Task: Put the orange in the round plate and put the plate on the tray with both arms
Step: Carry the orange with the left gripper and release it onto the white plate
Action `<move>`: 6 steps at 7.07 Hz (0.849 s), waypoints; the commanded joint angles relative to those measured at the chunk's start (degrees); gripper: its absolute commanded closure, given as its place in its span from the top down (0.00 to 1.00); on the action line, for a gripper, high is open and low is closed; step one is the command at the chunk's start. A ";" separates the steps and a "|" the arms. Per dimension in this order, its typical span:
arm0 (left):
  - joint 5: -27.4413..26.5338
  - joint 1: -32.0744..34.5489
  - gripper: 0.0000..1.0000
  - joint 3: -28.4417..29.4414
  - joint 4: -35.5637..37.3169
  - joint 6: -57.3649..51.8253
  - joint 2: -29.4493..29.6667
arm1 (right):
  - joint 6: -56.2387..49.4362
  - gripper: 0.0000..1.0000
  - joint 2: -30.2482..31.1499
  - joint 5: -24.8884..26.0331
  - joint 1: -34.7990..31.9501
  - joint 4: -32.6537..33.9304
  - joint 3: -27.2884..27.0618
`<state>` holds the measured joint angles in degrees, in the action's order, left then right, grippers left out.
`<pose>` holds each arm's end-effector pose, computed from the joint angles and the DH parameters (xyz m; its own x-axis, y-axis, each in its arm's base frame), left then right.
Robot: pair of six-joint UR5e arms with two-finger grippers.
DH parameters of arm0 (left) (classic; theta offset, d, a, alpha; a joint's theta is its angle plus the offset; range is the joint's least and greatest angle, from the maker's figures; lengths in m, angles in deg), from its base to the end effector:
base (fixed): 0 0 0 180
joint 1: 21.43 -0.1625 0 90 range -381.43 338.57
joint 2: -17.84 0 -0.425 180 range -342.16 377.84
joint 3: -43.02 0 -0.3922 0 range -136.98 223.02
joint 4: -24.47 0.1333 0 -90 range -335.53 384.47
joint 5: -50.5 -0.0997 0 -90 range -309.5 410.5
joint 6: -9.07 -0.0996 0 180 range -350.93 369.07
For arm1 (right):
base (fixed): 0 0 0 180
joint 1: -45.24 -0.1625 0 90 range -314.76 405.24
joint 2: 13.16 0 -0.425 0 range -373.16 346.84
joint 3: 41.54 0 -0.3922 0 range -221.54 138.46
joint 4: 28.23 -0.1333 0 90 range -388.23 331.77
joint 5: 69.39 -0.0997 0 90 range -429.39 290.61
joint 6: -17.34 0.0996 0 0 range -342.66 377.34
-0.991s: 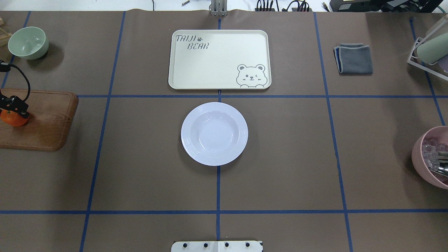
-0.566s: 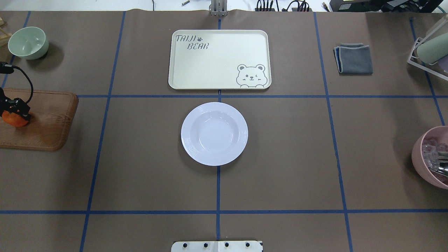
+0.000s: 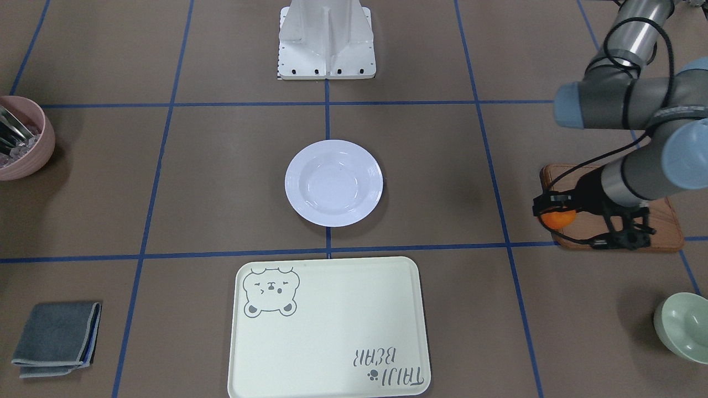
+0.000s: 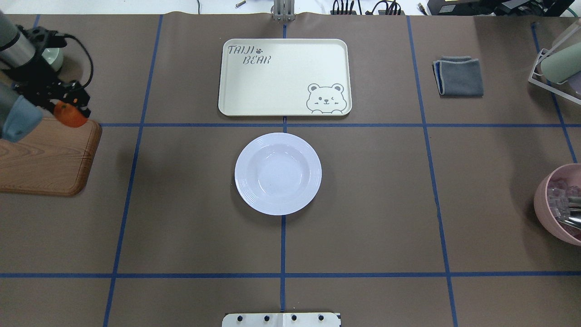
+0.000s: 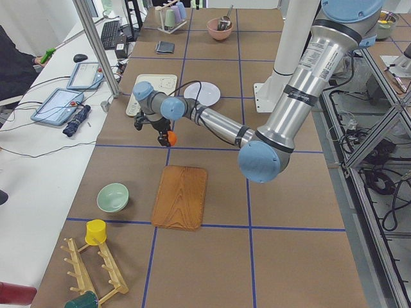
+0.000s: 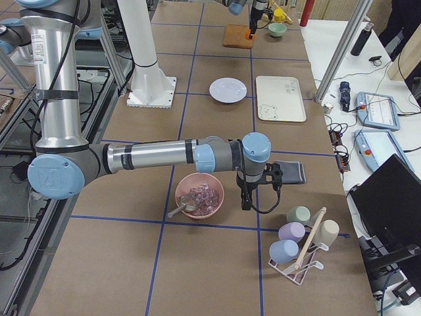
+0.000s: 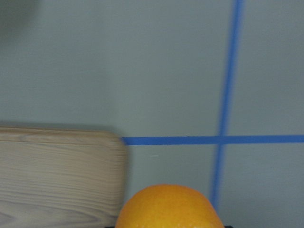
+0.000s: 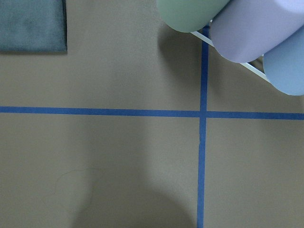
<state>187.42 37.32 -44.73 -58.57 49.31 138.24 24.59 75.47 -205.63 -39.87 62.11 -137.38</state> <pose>0.3002 -0.6114 0.3714 0.6536 -0.0722 -0.7534 -0.0805 0.9832 -0.1640 0.0180 -0.5099 0.5946 0.6870 -0.0190 0.7264 -0.0021 0.9996 0.0282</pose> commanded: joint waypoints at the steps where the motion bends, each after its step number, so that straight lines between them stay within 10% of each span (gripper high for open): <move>1: -2.95 -12.29 0.00 -1.19 -1.40 23.98 9.73 | 0.13 1.00 -0.04 -0.52 0.38 0.01 -0.04; 6: -13.06 -25.17 0.00 13.73 -13.45 40.00 21.90 | 0.04 1.00 0.05 -0.52 0.38 -0.08 -1.01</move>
<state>176.90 13.58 -33.93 -69.07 88.43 159.41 24.63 75.49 -206.12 -39.49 62.05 -137.91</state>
